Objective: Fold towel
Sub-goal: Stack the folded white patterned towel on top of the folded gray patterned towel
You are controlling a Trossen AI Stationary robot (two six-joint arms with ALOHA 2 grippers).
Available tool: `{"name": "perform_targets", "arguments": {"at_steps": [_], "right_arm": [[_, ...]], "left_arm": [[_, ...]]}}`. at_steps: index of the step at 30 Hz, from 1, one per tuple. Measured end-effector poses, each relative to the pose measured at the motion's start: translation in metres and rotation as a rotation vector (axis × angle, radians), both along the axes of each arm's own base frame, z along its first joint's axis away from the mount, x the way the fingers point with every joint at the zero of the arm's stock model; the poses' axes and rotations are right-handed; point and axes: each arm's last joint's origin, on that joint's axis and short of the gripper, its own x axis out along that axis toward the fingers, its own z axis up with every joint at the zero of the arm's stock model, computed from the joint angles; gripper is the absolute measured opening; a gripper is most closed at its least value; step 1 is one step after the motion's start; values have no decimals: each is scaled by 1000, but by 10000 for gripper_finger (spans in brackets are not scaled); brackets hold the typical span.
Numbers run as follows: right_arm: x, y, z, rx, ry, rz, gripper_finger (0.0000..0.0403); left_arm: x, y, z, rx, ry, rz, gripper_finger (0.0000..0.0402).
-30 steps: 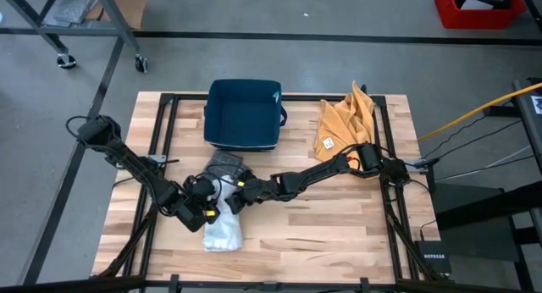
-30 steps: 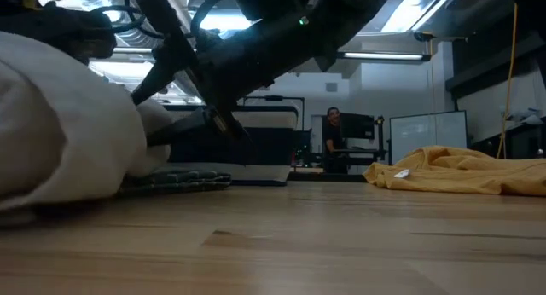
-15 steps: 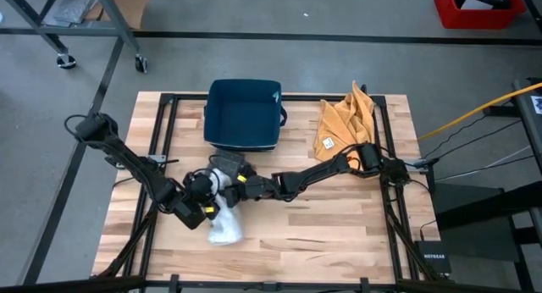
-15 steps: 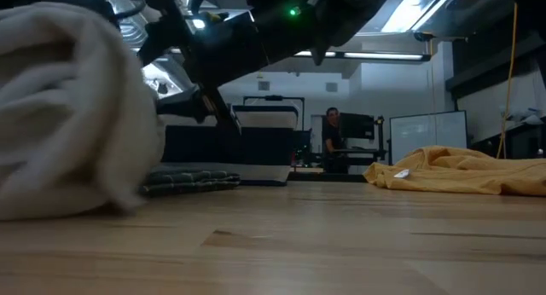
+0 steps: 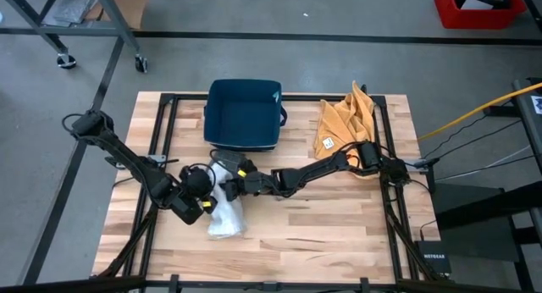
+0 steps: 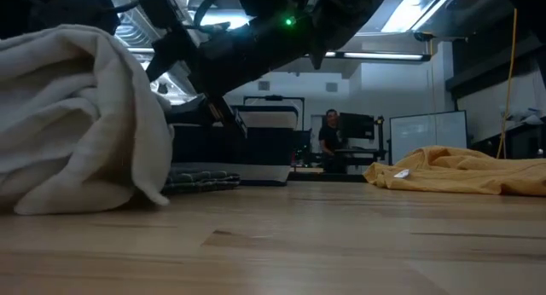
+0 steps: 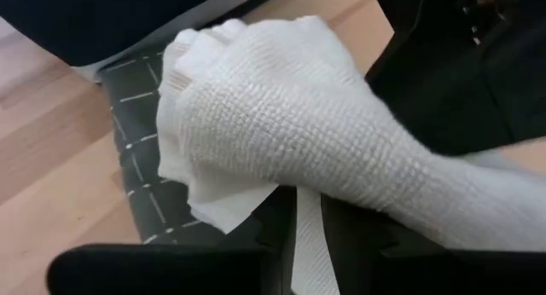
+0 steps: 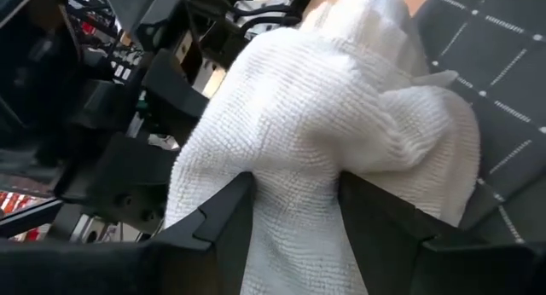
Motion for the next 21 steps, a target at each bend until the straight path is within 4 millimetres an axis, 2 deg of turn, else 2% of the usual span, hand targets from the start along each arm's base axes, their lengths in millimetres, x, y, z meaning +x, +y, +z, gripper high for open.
{"name": "perform_targets", "arguments": {"at_steps": [11, 21], "right_arm": [[3, 1, 7, 30, -50, -15, 177], [15, 2, 35, -12, -126, -11, 177]], "left_arm": [[14, 9, 5, 20, -19, -5, 37], [3, 10, 41, 43, 9, -46, 20]]}}
